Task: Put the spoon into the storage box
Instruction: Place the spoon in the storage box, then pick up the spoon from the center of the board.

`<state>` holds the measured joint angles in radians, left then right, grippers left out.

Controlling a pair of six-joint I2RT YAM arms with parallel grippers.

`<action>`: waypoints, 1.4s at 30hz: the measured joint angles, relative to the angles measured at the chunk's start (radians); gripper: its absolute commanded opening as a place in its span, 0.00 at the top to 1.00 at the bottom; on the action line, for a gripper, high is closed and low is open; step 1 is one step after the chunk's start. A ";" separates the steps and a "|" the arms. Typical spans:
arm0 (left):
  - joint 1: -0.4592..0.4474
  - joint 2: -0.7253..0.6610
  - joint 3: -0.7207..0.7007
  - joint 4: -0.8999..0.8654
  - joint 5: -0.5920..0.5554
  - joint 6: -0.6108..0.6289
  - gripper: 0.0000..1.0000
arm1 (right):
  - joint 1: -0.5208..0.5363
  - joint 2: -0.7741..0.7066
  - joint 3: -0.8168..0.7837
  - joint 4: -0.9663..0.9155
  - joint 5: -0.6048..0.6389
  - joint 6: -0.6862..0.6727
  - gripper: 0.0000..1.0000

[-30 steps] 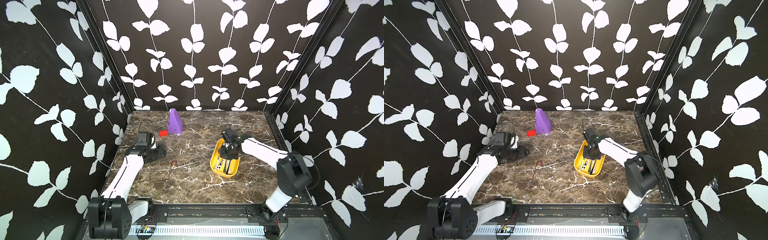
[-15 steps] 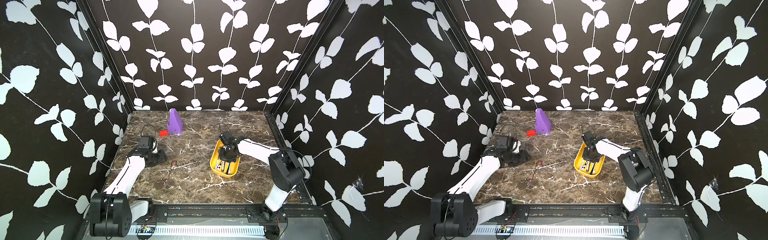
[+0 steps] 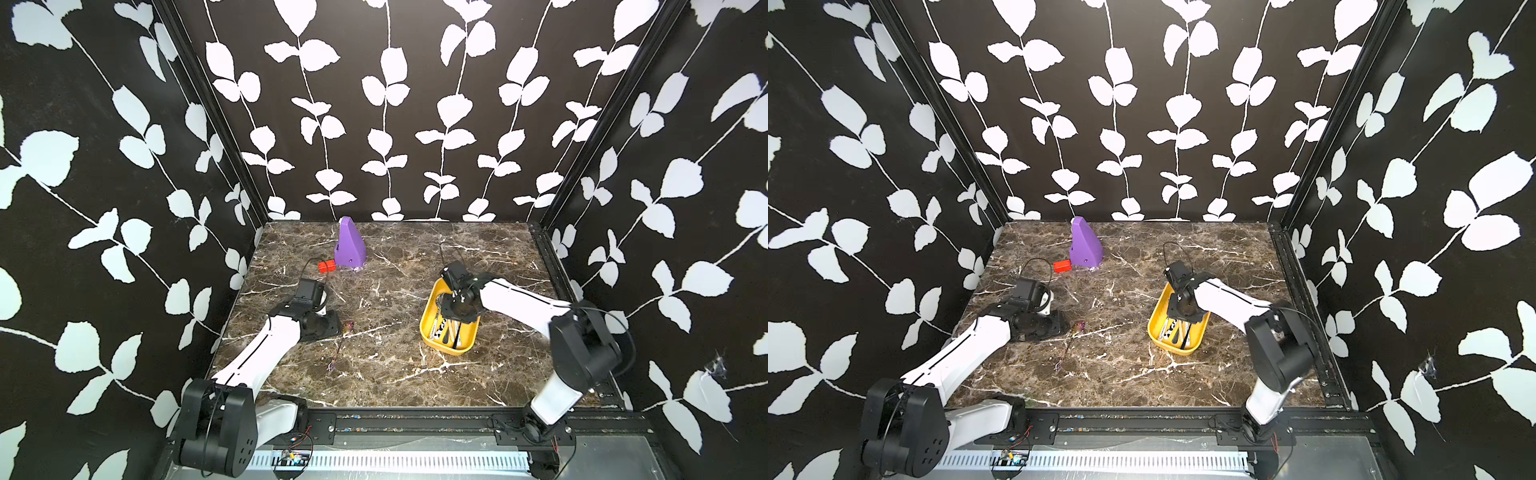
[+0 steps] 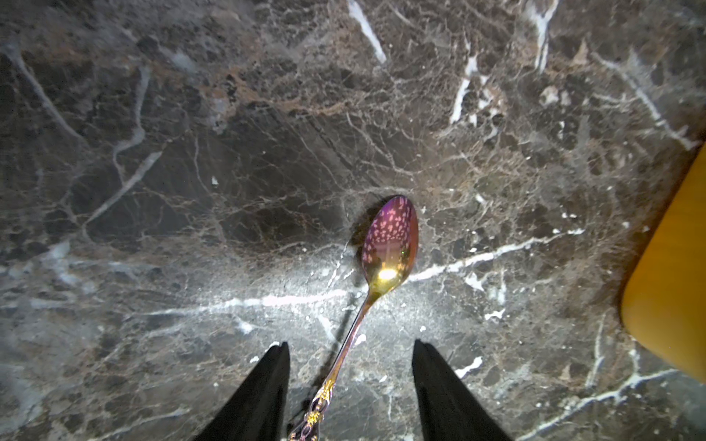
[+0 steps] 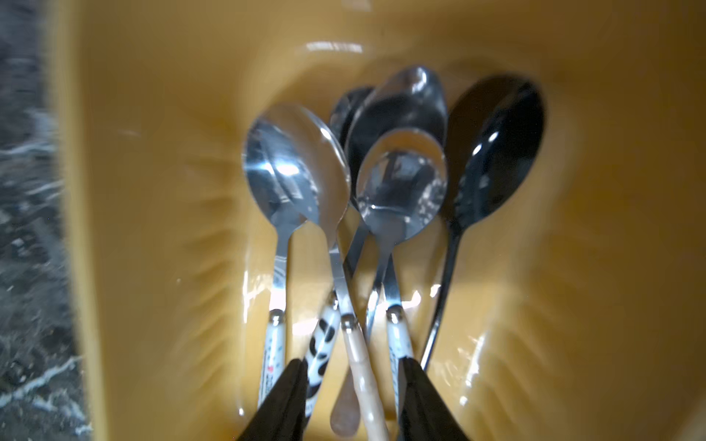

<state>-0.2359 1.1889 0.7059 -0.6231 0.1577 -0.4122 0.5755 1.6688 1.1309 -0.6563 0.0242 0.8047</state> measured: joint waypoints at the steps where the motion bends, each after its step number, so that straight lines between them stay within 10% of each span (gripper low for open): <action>1: -0.016 0.003 0.000 0.000 -0.011 -0.002 0.43 | 0.000 -0.019 0.005 -0.006 0.015 -0.010 0.53; 23: -0.271 0.187 0.034 -0.089 -0.292 -0.040 0.45 | -0.007 -0.145 0.021 0.020 0.113 -0.097 0.49; 42: -0.302 0.351 0.111 -0.077 -0.317 -0.029 0.73 | -0.014 -0.136 0.021 0.049 0.069 -0.099 0.49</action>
<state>-0.5377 1.5394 0.8165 -0.6998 -0.1593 -0.4412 0.5610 1.5326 1.1519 -0.6071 0.0933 0.7055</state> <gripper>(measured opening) 0.289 0.513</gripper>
